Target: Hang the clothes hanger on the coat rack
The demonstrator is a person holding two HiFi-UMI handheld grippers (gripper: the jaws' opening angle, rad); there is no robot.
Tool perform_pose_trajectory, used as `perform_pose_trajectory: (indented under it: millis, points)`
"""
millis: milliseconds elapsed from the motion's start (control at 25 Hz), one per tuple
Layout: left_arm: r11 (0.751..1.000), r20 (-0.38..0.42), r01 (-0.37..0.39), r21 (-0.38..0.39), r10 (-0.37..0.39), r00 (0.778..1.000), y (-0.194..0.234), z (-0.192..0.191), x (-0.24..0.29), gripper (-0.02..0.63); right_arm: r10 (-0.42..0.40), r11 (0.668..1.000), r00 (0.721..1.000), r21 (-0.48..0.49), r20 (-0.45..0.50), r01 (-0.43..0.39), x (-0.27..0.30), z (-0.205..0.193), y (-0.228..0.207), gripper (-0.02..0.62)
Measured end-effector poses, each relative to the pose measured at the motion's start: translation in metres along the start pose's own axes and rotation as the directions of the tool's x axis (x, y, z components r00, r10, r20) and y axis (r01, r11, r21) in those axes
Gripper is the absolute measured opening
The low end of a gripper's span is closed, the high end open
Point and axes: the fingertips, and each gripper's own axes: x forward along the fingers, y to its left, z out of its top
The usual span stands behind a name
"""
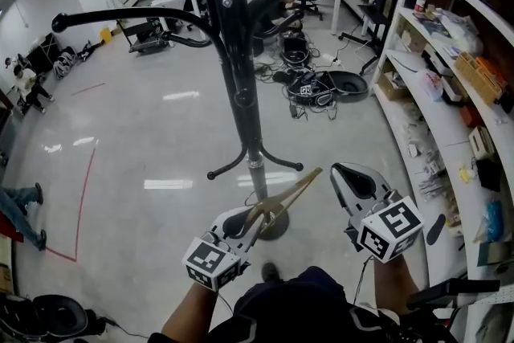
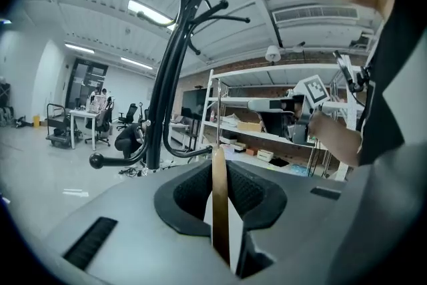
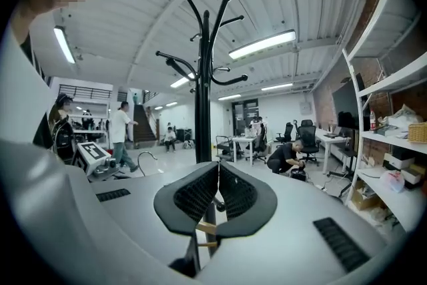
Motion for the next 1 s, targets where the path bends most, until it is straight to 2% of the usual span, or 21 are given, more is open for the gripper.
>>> perform_pose_trajectory:
  millis: [160,360,560,800,1000]
  points:
    - [1.0,-0.024,-0.003,-0.027,0.002,1.0,0.019,-0.02,0.025,0.052,0.011,1.0,0.999,0.017,-0.046,-0.01,0.022,-0.014,-0.01,0.008]
    - [0.999,-0.037,-0.045,-0.026,0.044,0.998,0.043,-0.042,0.063,0.052,0.043,0.998,0.995,0.041,-0.092,-0.039,0.05,-0.039,-0.029,0.008]
    - [0.998,-0.07,-0.058,-0.031,0.056,0.996,0.057,-0.066,0.089,0.052,0.052,0.998,0.991,0.025,-0.124,-0.049,0.063,-0.055,-0.041,0.008]
    - [0.996,-0.088,-0.08,-0.035,0.076,0.993,0.076,-0.079,0.114,0.052,0.05,0.998,0.987,0.057,-0.156,-0.041,0.077,-0.079,-0.053,0.008]
    - [0.995,-0.114,-0.093,-0.028,0.089,0.989,0.083,-0.088,0.125,0.052,0.046,0.998,0.984,0.048,-0.172,-0.039,0.083,-0.085,-0.057,0.008]
